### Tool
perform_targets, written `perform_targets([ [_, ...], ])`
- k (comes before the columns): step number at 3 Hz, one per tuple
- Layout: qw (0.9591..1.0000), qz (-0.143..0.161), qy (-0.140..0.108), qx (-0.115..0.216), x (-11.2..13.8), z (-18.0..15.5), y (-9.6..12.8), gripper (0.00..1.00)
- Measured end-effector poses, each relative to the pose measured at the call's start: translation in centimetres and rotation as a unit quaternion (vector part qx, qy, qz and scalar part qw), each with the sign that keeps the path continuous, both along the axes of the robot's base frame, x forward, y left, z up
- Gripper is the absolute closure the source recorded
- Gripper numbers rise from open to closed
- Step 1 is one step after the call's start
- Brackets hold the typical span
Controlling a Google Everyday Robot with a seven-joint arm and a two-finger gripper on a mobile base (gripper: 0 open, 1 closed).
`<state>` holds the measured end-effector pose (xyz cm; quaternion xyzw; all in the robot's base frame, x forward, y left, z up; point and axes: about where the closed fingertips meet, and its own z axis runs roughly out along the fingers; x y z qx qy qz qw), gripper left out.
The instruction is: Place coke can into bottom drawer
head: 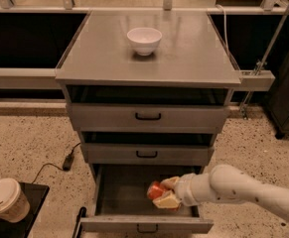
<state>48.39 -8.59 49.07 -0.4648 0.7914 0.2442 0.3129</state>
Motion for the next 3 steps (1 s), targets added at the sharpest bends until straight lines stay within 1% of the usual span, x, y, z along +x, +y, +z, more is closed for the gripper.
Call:
perform_targets([
  [1, 0.9996, 0.017, -0.018, -0.011, 1.3, -0.8, 3.3, 1.0],
  [2, 0.9996, 0.017, -0.018, -0.011, 1.3, -0.8, 3.3, 1.0],
  [3, 0.9996, 0.009, -0.02, 0.018, 1.7, -2.2, 1.8, 1.0],
])
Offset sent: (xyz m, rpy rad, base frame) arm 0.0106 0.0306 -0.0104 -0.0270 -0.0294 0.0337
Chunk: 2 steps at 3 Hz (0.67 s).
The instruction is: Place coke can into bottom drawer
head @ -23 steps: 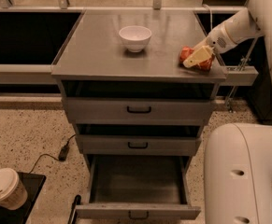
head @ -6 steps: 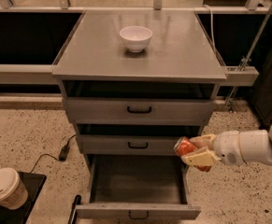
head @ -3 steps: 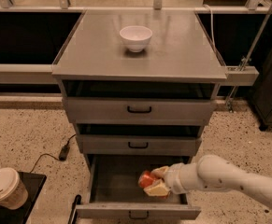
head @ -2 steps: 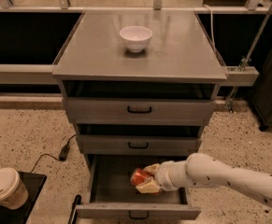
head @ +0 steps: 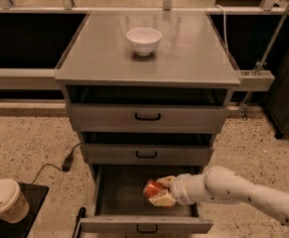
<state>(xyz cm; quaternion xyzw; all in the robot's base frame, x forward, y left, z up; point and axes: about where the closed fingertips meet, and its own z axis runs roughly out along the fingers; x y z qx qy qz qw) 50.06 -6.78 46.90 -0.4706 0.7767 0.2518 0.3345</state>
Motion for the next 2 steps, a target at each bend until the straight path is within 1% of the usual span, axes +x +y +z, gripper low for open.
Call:
perform_targets([
  [1, 0.9988, -0.012, -0.001, 0.048, 1.4, -3.7, -3.2, 1.0],
  [2, 0.999, -0.028, 0.016, 0.032, 3.4, -9.8, -6.2, 1.0],
])
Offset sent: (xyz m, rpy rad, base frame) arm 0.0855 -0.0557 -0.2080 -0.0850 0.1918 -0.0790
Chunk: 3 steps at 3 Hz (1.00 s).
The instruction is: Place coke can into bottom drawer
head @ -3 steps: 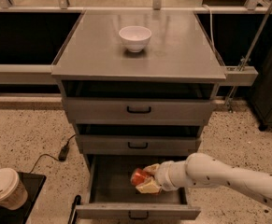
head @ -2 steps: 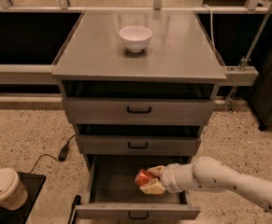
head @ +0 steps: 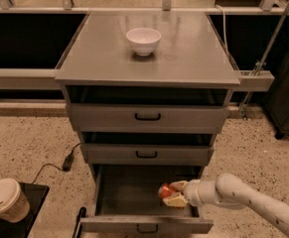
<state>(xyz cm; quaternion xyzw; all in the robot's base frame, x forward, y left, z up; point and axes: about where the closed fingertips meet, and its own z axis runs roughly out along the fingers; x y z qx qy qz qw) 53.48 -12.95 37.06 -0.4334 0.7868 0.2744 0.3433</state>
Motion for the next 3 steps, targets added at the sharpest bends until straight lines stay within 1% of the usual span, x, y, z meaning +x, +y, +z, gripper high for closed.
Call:
perform_targets([
  [1, 0.9972, -0.014, 0.042, -0.06, 2.9, -6.5, 0.4, 1.0],
  [2, 0.9922, -0.023, 0.065, -0.104, 5.8, -11.0, 2.9, 1.0],
  [3, 0.9922, -0.023, 0.065, -0.104, 5.8, -11.0, 2.9, 1.0],
])
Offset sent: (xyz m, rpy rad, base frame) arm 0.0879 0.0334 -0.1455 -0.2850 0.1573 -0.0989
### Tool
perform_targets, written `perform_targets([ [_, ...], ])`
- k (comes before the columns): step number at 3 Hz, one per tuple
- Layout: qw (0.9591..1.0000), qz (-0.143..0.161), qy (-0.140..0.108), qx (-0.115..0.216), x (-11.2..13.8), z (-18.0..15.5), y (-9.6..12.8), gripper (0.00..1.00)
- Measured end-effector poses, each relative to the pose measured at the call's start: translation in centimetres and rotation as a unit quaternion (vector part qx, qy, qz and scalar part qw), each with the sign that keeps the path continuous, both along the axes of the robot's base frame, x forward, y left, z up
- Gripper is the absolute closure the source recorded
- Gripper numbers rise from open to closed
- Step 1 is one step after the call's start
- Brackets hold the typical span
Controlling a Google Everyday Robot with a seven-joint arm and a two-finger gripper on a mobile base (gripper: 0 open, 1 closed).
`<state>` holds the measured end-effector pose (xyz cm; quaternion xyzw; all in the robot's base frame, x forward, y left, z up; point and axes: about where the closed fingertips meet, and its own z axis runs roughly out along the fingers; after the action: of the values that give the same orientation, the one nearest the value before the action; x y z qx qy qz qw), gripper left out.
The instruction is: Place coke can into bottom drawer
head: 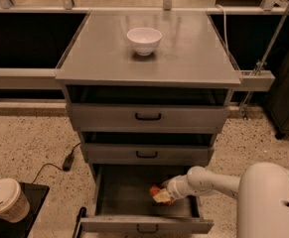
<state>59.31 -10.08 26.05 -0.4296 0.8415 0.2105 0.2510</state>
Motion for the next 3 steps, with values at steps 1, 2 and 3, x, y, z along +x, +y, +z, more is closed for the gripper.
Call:
perform_targets([
  [1, 0.9998, -0.008, 0.004, 0.018, 0.4, -0.7, -1.0, 1.0],
  [2, 0.9983, 0.003, 0.03, 0.05, 0.4, -3.8, -0.9, 1.0],
  [3, 0.9966, -0.001, 0.056, 0.06, 1.8, -7.2, -1.4, 1.0],
])
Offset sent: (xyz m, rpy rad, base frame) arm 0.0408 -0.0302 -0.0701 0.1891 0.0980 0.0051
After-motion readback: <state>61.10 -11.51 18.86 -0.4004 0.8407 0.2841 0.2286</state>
